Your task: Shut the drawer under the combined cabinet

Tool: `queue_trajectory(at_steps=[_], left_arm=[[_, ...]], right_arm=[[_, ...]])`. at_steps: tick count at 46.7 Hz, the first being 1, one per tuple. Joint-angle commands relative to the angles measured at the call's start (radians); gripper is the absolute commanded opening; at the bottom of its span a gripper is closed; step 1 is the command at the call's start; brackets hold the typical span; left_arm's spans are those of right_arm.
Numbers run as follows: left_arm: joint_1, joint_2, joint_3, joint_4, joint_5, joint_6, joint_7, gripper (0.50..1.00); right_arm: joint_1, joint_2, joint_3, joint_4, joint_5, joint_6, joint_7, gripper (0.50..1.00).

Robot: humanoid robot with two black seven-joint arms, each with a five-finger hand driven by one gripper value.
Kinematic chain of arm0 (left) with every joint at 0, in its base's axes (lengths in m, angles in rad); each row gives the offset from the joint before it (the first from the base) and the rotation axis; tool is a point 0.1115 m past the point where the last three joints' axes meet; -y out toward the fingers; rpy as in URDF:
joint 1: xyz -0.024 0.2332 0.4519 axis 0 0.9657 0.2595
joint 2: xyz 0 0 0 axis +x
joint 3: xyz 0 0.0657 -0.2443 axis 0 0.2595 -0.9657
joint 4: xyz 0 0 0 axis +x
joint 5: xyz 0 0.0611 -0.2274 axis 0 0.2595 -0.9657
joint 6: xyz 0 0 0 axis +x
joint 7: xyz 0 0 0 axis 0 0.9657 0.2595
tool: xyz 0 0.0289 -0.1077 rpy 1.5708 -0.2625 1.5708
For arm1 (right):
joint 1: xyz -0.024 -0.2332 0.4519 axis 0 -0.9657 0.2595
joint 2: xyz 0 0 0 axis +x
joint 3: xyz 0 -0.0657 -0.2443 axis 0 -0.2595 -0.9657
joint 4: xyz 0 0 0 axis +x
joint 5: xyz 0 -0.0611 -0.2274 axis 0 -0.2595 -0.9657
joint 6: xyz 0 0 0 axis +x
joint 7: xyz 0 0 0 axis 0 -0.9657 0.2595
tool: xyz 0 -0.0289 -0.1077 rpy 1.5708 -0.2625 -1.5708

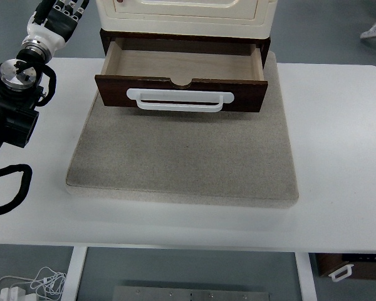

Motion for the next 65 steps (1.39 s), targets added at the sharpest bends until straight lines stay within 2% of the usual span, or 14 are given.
queue_trajectory(at_steps=[1, 53, 65], left_arm=[[0.000, 0.000, 0.000, 0.000, 0.000, 0.000, 0.001, 0.996], [-0.023, 0.023, 0.002, 0.005, 0.012, -0.011, -0.007, 0.996], [-0.057, 0.107, 0.003, -0.018, 0.014, -0.011, -0.012, 0.996]], right_arm=[[0.000, 0.000, 0.000, 0.000, 0.000, 0.000, 0.000, 0.952], [0.000, 0.000, 0.000, 0.000, 0.000, 0.000, 0.000, 0.952], [0.000, 0.000, 0.000, 0.000, 0.000, 0.000, 0.000, 0.952]])
